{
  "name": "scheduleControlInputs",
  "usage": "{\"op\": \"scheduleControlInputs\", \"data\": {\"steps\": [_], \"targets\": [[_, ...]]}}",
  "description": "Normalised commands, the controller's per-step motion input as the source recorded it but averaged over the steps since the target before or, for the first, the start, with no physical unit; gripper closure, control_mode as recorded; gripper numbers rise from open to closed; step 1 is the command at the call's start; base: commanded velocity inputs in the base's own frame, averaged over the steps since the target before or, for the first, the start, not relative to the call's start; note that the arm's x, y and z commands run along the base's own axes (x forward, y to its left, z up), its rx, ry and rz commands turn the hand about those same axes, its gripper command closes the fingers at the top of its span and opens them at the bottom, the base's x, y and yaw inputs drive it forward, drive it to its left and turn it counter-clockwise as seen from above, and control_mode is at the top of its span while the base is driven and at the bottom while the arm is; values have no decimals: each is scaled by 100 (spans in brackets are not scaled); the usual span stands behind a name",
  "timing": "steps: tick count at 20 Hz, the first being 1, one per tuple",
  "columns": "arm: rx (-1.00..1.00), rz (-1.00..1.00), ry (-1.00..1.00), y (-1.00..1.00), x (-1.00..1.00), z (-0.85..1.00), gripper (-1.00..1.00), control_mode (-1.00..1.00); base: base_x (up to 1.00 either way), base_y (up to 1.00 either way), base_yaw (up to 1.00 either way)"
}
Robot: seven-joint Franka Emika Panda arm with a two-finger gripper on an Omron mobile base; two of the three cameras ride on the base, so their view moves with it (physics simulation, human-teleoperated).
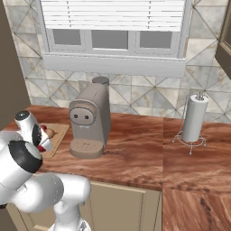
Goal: Place the avocado, onion, tomato, and bell pepper on the cutting board.
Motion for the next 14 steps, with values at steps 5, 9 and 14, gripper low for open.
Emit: {"op": "scheduleControlInputs", "data": {"steps": [5,9,14], "targets": [[1,0,-16,-4,-18,58,-100,-100,0,0,0],[1,0,-15,-10,-18,60,-100,-100,0,0,0],[4,0,-13,-18,-22,66,-100,-100,0,0,0]]}}
